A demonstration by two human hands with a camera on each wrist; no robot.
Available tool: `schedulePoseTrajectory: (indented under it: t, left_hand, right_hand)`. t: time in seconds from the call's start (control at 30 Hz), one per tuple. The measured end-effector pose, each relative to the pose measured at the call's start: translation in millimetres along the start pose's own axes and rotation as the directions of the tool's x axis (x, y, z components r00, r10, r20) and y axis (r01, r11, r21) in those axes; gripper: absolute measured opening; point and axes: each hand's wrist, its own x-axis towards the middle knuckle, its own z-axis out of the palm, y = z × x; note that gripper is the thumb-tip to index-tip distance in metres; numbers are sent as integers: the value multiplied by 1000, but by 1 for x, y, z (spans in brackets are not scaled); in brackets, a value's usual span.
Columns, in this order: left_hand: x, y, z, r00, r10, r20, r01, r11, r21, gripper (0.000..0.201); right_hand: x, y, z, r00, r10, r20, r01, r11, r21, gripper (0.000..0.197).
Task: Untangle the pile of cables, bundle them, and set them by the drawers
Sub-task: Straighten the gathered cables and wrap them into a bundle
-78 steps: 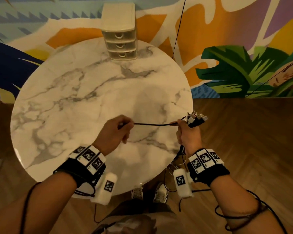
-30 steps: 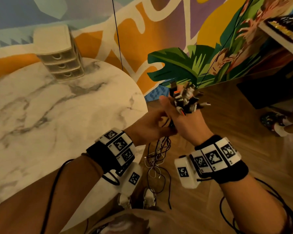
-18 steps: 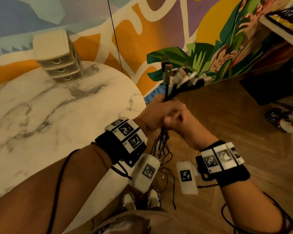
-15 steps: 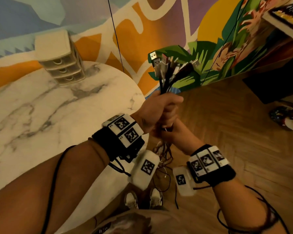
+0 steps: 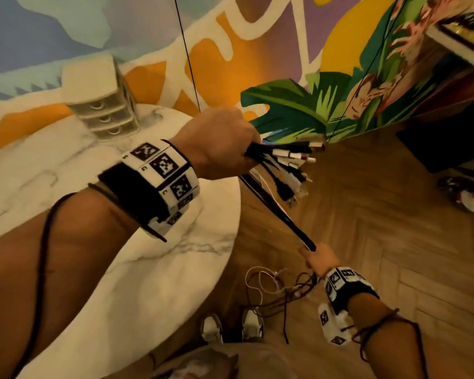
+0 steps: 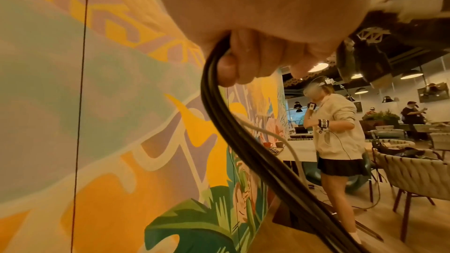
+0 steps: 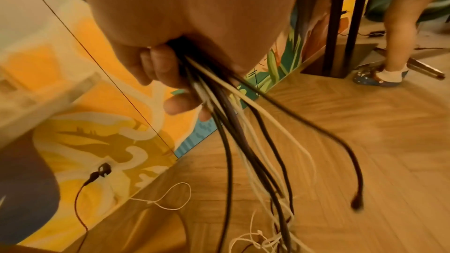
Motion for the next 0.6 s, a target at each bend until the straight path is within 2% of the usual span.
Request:
schedulePoseTrajectory:
  t: [0.07,0.13,0.23,0.3,0.37,0.43,0.5,0.53,0.57,0.6]
  left_hand:
    - [1,-4,-3,999,-42,-21,43,999,25,50]
    - [3,-7,-3,993,-86,-78,88,996,23,40]
    - [6,-2,7,978,-107,-182,110,994,5,33]
    - [8,5,21,965,-90,-246,62,991,-121,39]
    - [12,20,35,960,-75,-270,-9,955,-297,37]
    - [18,41,52,973,-102,-208,-4,890,-456,30]
    - [30,62,62,980,-180,-82,99,806,-583,37]
    - [34,69,65,976,-217,-20,151,739,-656,41]
    - [39,71,68,972,-233,15,164,636,-754,38]
    - [45,73,69,970,-242,37,162,523,-836,29]
  right_hand:
    - [1,3,-7,999,42,-26,-43,999,-26,38]
    - [-1,2,-14,997,48,-60,-50,998,-29,37]
    - [-5,-9,-25,988,39,-147,-23,994,109,34]
    - [-11,-24,-37,983,10,-185,36,969,245,34]
    - [-24,-48,-52,978,-39,-205,115,920,375,33]
    - [-41,-74,-66,969,-114,-219,209,849,486,32]
    - [-67,-102,-82,950,-226,-214,308,790,531,33]
    - [-78,-115,-87,932,-312,-187,362,753,549,37]
    - [-91,-128,-92,907,-388,-162,410,731,545,38]
    - [-100,-140,-97,886,-437,-156,454,747,486,35]
